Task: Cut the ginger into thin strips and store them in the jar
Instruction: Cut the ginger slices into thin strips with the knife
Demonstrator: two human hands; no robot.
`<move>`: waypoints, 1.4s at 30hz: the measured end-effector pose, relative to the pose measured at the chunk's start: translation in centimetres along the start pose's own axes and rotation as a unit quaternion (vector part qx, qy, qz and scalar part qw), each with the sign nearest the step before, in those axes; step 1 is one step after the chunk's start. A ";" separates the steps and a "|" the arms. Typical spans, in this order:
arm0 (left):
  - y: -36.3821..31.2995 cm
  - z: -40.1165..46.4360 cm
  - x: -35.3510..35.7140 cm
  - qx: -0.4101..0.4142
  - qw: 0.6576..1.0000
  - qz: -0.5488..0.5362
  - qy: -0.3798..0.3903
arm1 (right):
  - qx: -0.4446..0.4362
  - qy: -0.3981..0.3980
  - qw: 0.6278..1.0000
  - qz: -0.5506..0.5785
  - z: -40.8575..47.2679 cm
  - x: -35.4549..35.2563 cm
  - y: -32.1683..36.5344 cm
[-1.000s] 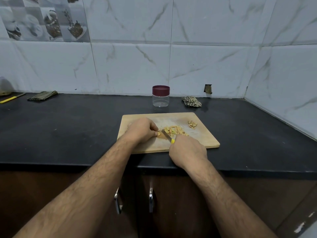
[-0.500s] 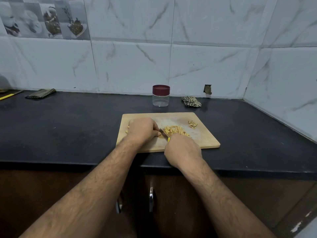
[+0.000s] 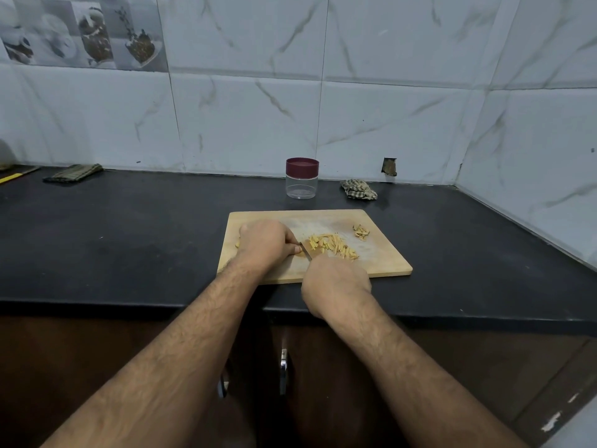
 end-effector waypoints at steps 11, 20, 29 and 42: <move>0.0 -1.4 0.0 0.010 0.999 -0.012 -0.034 | -0.003 -0.015 0.999 0.038 -1.1 0.0 -1.6; -0.2 -1.6 -0.2 0.008 0.999 -0.002 -0.044 | -0.009 -0.022 0.999 0.037 0.1 0.0 -0.7; 0.1 -1.2 0.3 0.005 0.999 -0.014 -0.034 | -0.014 -0.017 1.000 0.019 0.6 -0.1 0.0; 0.6 -1.6 -0.1 -0.003 0.996 -0.065 -0.053 | -0.006 -0.025 0.999 0.037 -1.0 -0.6 -1.6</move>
Point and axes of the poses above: each hand's wrist, its own z-axis towards the middle knuckle, its own x-axis out of the palm, y = z × x, the point moved 10 cm from there along z, towards the middle knuckle, and after that the axes turned 6 degrees about y, right-handed, at the moved point
